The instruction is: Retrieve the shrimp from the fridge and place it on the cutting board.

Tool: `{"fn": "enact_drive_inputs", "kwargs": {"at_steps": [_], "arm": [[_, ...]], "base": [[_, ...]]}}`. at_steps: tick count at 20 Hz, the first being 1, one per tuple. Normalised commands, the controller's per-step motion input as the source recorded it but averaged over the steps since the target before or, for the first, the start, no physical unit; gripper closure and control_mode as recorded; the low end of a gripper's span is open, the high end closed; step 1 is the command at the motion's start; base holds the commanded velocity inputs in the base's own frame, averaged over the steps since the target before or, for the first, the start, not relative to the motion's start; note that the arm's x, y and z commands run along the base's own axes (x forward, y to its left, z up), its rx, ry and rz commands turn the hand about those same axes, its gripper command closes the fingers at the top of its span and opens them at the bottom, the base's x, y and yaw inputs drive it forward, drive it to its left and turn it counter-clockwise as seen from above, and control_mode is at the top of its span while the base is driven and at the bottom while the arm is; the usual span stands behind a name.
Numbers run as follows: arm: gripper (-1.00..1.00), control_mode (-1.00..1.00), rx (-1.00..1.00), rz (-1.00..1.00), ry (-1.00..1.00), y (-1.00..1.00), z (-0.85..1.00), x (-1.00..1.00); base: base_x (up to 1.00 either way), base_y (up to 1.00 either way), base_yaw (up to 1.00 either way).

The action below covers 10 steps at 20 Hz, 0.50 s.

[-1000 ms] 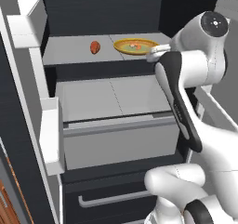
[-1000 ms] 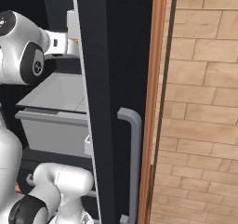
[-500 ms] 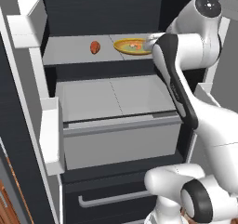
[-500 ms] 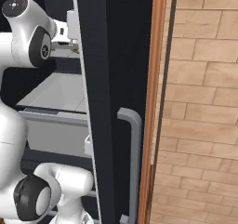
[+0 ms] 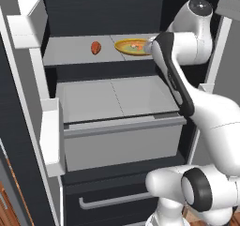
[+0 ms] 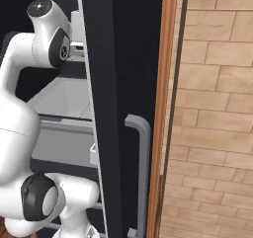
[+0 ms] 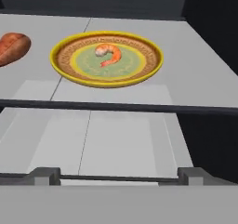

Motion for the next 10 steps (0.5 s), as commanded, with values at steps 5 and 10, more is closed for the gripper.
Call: {"fn": "enact_drive_inputs", "kwargs": {"at_steps": [5,10], "arm": [[-1.00,-1.00,0.00,0.02,-0.01,-0.04,-0.08,0.59],[-1.00,-1.00,0.00,0.00,0.00,0.06,0.06,0.35]], "base": [[0.00,0.00,0.00],[0.00,0.00,0.00]]}}
